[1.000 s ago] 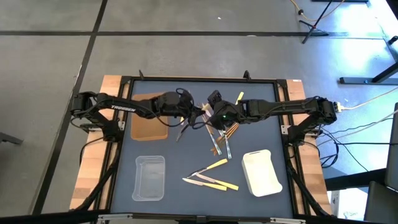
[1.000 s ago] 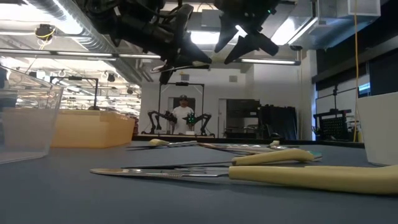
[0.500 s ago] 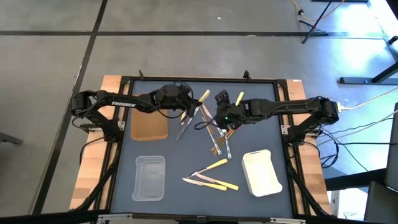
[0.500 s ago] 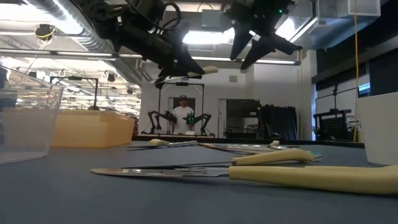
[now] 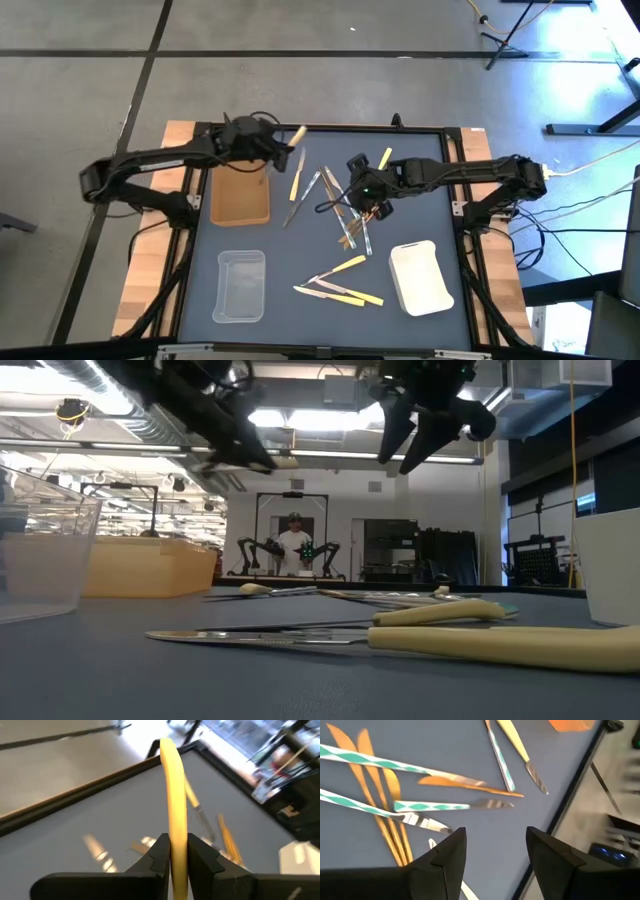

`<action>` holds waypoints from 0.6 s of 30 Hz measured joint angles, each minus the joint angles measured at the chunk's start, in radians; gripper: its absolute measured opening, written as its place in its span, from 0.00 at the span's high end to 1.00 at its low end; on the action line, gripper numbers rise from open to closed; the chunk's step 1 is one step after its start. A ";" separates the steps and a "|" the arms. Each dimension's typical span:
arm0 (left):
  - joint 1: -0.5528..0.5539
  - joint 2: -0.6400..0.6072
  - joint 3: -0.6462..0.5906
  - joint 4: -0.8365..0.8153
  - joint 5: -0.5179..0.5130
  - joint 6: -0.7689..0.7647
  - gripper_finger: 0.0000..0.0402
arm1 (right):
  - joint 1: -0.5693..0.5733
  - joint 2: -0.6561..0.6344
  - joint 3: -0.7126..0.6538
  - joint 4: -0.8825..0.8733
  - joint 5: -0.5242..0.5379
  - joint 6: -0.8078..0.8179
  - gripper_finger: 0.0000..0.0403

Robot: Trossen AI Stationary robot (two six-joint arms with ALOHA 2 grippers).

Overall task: Sort silverware by color (type)
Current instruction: Put the yellow knife into the orange bin

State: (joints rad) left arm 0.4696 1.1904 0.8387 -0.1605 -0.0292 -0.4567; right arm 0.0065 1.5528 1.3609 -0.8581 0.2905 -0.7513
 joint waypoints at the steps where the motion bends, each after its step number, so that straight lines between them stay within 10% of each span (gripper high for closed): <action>1: 0.000 -0.027 0.000 -0.050 -0.017 0.000 0.91 | 0.000 0.000 0.000 0.002 -0.005 0.000 0.51; 18: -0.081 -0.216 -0.027 -0.639 -0.284 -0.153 0.90 | 0.000 0.000 0.000 0.041 -0.014 0.000 0.51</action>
State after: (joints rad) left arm 0.3883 0.9741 0.8117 -0.7996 -0.3133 -0.6097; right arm 0.0063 1.5532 1.3609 -0.8170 0.2760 -0.7517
